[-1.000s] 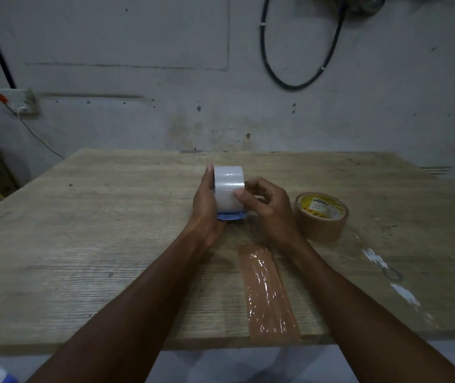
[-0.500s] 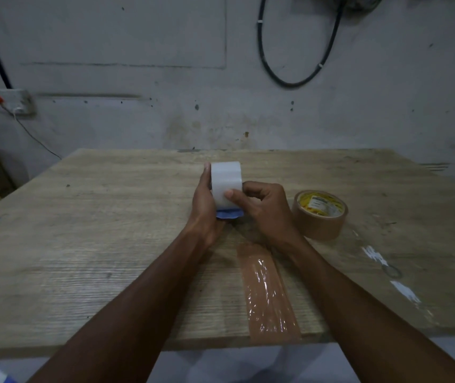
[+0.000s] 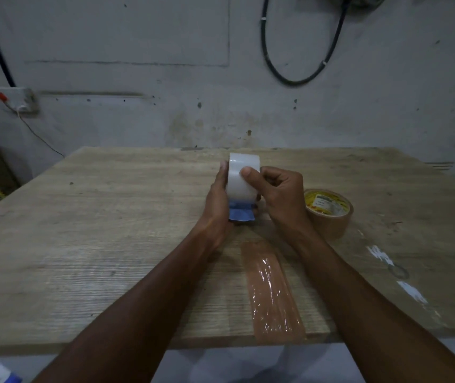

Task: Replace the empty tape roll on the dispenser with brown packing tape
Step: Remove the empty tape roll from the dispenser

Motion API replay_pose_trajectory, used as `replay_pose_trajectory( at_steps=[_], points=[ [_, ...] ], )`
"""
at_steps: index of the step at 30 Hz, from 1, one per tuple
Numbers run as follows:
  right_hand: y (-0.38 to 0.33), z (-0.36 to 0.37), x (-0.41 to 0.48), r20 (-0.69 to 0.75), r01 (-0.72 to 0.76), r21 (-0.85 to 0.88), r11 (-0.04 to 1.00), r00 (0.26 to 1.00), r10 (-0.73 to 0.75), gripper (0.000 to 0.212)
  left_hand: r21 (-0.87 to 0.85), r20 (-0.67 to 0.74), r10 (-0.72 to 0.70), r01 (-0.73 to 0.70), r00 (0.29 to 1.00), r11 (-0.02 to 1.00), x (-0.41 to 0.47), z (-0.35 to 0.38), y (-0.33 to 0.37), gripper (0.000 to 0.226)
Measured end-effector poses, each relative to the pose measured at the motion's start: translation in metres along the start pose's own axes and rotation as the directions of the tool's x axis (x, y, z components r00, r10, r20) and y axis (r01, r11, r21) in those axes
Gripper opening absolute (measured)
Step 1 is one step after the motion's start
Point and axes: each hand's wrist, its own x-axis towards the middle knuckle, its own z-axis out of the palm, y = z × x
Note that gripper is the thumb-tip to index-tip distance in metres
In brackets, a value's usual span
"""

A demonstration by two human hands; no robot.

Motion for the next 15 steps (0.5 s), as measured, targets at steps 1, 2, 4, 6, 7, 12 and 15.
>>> replay_pose_trajectory(
  at_steps=[1,2,4,6,7,12,15],
  points=[
    [-0.0004,-0.0001,-0.0004,-0.007,-0.007,0.013,1.0,1.0,0.007,0.02,0.015,0.002,0.013,-0.013,1.0,1.0,-0.0002,0.0005,-0.0002,0.036],
    [-0.0013,0.0002,-0.001,-0.02,-0.015,0.031,0.999,1.0,0.016,0.018,0.033,0.004,0.029,-0.029,1.0,0.999,-0.0011,0.0015,-0.0001,0.035],
    [-0.0033,0.0001,-0.0006,-0.046,-0.035,0.074,0.997,0.998,0.038,0.02,0.071,0.002,0.057,-0.057,0.998,0.996,-0.0011,0.0026,-0.0017,0.033],
    [-0.0039,-0.0009,0.0004,-0.056,-0.048,0.083,0.995,0.997,0.053,0.024,0.103,-0.001,0.062,-0.062,0.998,0.993,-0.001,0.0034,-0.0026,0.033],
    [-0.0043,-0.0007,0.0005,-0.063,-0.05,0.075,0.996,0.997,0.054,0.024,0.107,-0.003,0.064,-0.064,0.998,0.992,-0.0011,0.0037,-0.0025,0.034],
    [-0.0038,0.0022,0.0028,-0.117,-0.05,0.043,0.998,0.992,0.054,0.027,0.026,0.015,0.023,-0.024,1.0,0.999,-0.0001,0.0024,-0.0019,0.033],
    [-0.0034,0.0027,0.0037,-0.129,-0.045,0.016,0.999,0.991,0.047,0.028,-0.089,0.041,-0.063,0.067,0.997,0.994,-0.0005,0.0002,0.0013,0.037]
  ],
)
